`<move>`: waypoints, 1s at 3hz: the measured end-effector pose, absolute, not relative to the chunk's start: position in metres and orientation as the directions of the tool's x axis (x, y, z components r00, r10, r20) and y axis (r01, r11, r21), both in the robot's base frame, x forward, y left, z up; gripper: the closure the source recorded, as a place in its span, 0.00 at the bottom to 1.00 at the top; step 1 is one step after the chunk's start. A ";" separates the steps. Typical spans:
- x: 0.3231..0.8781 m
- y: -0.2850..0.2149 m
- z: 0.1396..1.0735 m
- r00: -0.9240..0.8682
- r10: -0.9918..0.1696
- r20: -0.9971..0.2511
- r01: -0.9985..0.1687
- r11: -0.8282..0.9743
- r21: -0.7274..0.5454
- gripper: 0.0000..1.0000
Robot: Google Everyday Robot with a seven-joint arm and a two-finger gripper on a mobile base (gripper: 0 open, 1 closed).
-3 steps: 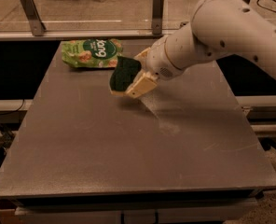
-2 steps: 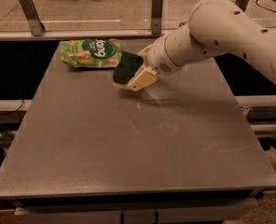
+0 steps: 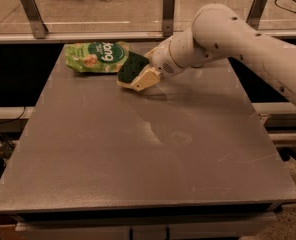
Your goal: Move sponge near green rice chip bag
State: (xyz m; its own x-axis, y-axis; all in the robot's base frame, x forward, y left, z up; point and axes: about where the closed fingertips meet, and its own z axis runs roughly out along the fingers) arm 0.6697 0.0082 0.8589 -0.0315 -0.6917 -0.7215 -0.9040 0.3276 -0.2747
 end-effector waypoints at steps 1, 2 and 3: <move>0.677 0.009 0.853 -0.055 -0.681 -0.730 -0.902 0.348 -0.257 0.36; 0.680 0.004 0.849 -0.076 -0.675 -0.734 -0.894 0.373 -0.249 0.13; 0.681 -0.001 0.851 -0.084 -0.671 -0.736 -0.886 0.388 -0.253 0.00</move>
Offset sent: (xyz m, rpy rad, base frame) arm 0.0144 -0.0158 -0.0116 0.0295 0.0227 -0.0832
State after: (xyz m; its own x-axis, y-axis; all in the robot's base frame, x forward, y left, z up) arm 0.6812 -0.0012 0.8508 -0.0842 -0.6714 -0.7363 -0.8863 0.3882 -0.2526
